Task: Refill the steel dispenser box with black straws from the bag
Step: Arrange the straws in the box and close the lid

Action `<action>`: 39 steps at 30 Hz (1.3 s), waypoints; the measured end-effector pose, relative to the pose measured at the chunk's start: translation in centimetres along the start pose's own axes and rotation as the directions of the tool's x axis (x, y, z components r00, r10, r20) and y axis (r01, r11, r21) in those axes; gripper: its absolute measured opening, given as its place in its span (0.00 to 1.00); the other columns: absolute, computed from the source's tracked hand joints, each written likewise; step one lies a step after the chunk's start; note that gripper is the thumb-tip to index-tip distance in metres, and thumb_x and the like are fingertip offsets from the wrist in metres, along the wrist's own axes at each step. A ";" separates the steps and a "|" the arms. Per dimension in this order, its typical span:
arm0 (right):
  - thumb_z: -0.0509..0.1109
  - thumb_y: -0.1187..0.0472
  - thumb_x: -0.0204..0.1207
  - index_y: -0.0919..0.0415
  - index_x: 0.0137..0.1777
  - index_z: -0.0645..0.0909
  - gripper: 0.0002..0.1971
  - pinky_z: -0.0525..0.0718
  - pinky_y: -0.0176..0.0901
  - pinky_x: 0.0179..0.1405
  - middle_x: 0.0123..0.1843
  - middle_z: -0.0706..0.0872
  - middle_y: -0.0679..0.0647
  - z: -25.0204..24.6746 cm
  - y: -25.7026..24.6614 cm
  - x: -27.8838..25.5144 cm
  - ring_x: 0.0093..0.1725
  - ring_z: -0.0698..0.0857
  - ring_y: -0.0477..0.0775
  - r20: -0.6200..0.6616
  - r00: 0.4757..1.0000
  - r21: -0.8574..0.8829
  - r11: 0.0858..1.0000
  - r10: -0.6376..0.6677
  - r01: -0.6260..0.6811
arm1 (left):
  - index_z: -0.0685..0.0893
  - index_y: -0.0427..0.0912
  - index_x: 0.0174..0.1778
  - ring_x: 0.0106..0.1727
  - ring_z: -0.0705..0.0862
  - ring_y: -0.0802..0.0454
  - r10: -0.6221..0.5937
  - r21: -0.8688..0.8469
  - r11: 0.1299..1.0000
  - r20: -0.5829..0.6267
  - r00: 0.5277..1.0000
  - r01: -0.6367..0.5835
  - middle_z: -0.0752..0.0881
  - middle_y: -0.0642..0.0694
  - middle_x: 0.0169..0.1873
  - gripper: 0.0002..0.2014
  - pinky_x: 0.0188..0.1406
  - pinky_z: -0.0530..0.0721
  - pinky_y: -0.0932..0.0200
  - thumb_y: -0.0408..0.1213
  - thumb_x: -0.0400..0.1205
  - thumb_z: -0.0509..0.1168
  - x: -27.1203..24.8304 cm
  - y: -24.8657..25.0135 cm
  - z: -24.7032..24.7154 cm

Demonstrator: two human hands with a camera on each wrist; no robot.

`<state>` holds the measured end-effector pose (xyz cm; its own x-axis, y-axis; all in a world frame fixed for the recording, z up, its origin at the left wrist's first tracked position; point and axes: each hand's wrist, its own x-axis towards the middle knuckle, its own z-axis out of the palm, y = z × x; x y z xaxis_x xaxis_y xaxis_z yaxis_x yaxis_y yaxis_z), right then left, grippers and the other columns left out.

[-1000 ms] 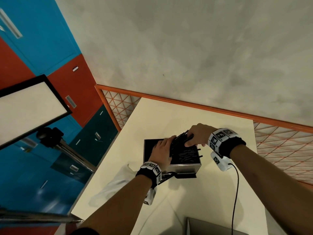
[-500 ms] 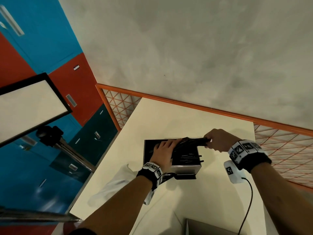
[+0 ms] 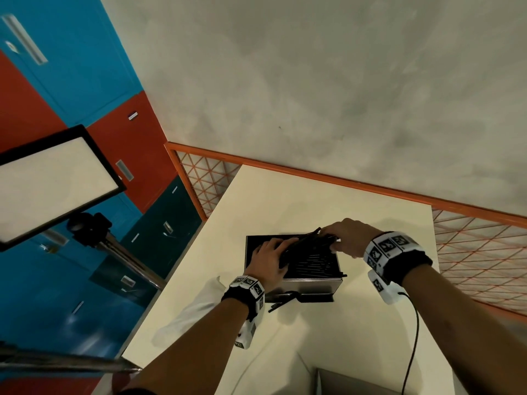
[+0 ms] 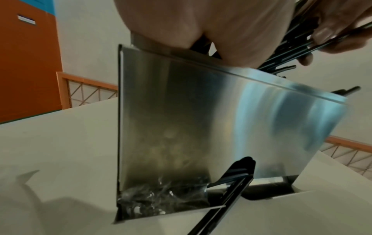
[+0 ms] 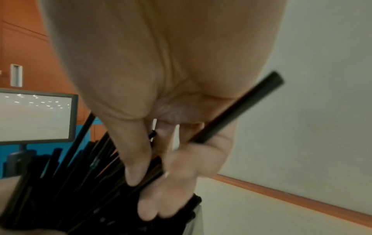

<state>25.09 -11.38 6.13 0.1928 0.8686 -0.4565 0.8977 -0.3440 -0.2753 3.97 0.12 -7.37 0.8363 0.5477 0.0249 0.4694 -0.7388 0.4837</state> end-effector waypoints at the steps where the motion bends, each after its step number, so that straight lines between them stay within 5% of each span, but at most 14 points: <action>1: 0.66 0.61 0.79 0.48 0.59 0.82 0.12 0.85 0.47 0.44 0.50 0.87 0.50 -0.1 -0.1 0.0 0.42 0.86 0.51 0.004 1.000 -0.013 1.000 -0.009 0.009 | 0.60 0.70 0.82 0.71 0.76 0.47 -0.006 -0.004 1.000 0.000 1.000 0.006 0.76 0.52 0.71 0.36 0.76 0.72 0.37 0.44 0.80 0.67 0.0 0.0 0.1; 5: 0.62 0.72 0.77 0.53 0.64 0.78 0.19 0.86 0.37 0.32 0.50 0.83 0.51 -1.1 0.1 -0.4 0.35 0.85 0.52 0.096 0.995 0.052 0.999 0.010 -0.015 | 0.56 0.71 0.83 0.71 0.75 0.45 -0.037 -0.011 0.999 0.027 0.999 0.037 0.75 0.51 0.70 0.39 0.76 0.70 0.32 0.39 0.81 0.67 0.2 0.1 0.2; 8: 0.69 0.78 0.68 0.49 0.63 0.80 0.28 0.89 0.48 0.46 0.53 0.86 0.50 -2.0 0.8 0.0 0.43 0.89 0.53 0.080 0.996 0.066 0.997 0.035 -0.040 | 0.55 0.70 0.85 0.75 0.71 0.44 -0.064 -0.001 0.998 0.077 0.995 0.064 0.72 0.49 0.73 0.43 0.78 0.64 0.25 0.34 0.80 0.67 0.2 1.0 -0.2; 12: 0.71 0.76 0.65 0.46 0.46 0.84 0.21 0.87 0.45 0.45 0.41 0.89 0.43 -1.7 1.1 0.9 0.40 0.90 0.50 -0.023 1.000 0.158 0.987 0.016 -0.012 | 0.53 0.68 0.86 0.77 0.68 0.42 -0.038 0.024 0.999 0.107 0.994 0.035 0.70 0.48 0.75 0.45 0.79 0.61 0.23 0.32 0.78 0.66 0.5 2.3 -0.4; 15: 0.67 0.73 0.71 0.50 0.46 0.86 0.16 0.90 0.48 0.42 0.40 0.91 0.50 0.0 2.1 1.1 0.35 0.92 0.52 -0.093 0.995 0.397 0.918 0.038 0.002 | 0.51 0.67 0.86 0.79 0.68 0.43 -0.033 0.026 0.999 0.116 0.993 0.030 0.69 0.48 0.77 0.48 0.80 0.58 0.22 0.29 0.77 0.68 1.0 2.7 -0.2; 17: 0.64 0.76 0.71 0.52 0.45 0.88 0.18 0.90 0.53 0.36 0.39 0.91 0.57 1.3 2.5 1.2 0.33 0.91 0.58 -0.197 0.972 0.594 0.805 0.126 0.016 | 0.50 0.64 0.87 0.80 0.68 0.42 -0.028 0.013 1.000 0.114 0.993 0.027 0.68 0.47 0.78 0.50 0.81 0.58 0.23 0.27 0.76 0.68 1.3 3.1 -0.3; 20: 0.60 0.74 0.72 0.58 0.37 0.90 0.18 0.86 0.51 0.32 0.38 0.90 0.61 3.6 2.2 1.4 0.33 0.86 0.60 -0.344 0.859 0.852 0.511 0.379 0.115 | 0.50 0.57 0.89 0.78 0.69 0.40 0.020 0.053 0.998 0.104 0.994 -0.026 0.68 0.44 0.77 0.51 0.82 0.61 0.29 0.26 0.74 0.68 1.4 3.4 -0.1; 22: 0.62 0.64 0.73 0.58 0.37 0.89 0.13 0.84 0.53 0.39 0.40 0.91 0.59 5.3 1.6 1.4 0.40 0.86 0.61 -0.346 0.770 0.928 0.319 0.536 0.195 | 0.49 0.57 0.89 0.77 0.69 0.39 0.046 0.099 0.993 0.106 0.993 -0.057 0.68 0.44 0.76 0.52 0.82 0.63 0.32 0.26 0.73 0.69 1.3 3.5 0.2; 24: 0.61 0.53 0.73 0.55 0.42 0.89 0.14 0.81 0.53 0.49 0.46 0.91 0.54 6.7 1.2 1.4 0.49 0.86 0.59 -0.324 0.670 0.946 0.219 0.668 0.239 | 0.46 0.59 0.88 0.76 0.70 0.38 0.059 0.128 0.989 0.114 0.992 -0.073 0.68 0.43 0.76 0.52 0.81 0.65 0.33 0.27 0.74 0.68 1.4 3.6 0.3; 27: 0.59 0.47 0.79 0.53 0.59 0.85 0.18 0.74 0.49 0.63 0.63 0.84 0.51 8.0 0.4 1.6 0.62 0.80 0.53 -0.364 0.618 0.931 0.289 0.697 0.221 | 0.45 0.60 0.88 0.74 0.70 0.38 0.084 0.155 0.982 0.134 0.987 -0.104 0.68 0.43 0.75 0.49 0.80 0.67 0.34 0.31 0.79 0.68 1.6 3.3 0.3; 30: 0.59 0.50 0.85 0.56 0.70 0.79 0.19 0.69 0.43 0.65 0.70 0.76 0.53 9.5 -0.7 2.9 0.66 0.77 0.53 -0.455 0.686 0.843 0.522 0.568 0.126 | 0.49 0.58 0.89 0.73 0.71 0.39 0.118 0.114 0.984 0.143 0.983 -0.135 0.70 0.43 0.74 0.40 0.76 0.71 0.33 0.56 0.85 0.63 1.9 2.7 0.4; 33: 0.57 0.52 0.87 0.60 0.75 0.74 0.21 0.69 0.41 0.66 0.76 0.72 0.54 10.9 -1.4 4.1 0.72 0.75 0.56 -0.499 0.730 0.723 0.689 0.467 0.053 | 0.54 0.55 0.89 0.74 0.70 0.40 0.100 0.024 0.994 0.154 0.983 -0.105 0.68 0.42 0.76 0.44 0.76 0.73 0.36 0.71 0.81 0.59 1.9 2.1 0.3; 39: 0.57 0.53 0.87 0.61 0.74 0.75 0.20 0.68 0.41 0.70 0.76 0.73 0.55 11.1 -1.2 4.4 0.74 0.73 0.56 -0.528 0.723 0.696 0.715 0.446 0.067 | 0.52 0.53 0.89 0.80 0.63 0.41 0.075 0.004 0.997 0.203 0.976 -0.078 0.61 0.44 0.81 0.52 0.82 0.67 0.37 0.74 0.75 0.66 0.3 -0.9 -0.6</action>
<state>20.45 -11.11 -4.94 0.7488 0.6627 -0.0061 0.3790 -0.4357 -0.8164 3.70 1.17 -7.27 0.9093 0.3994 -0.1171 0.4043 -0.7808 0.4764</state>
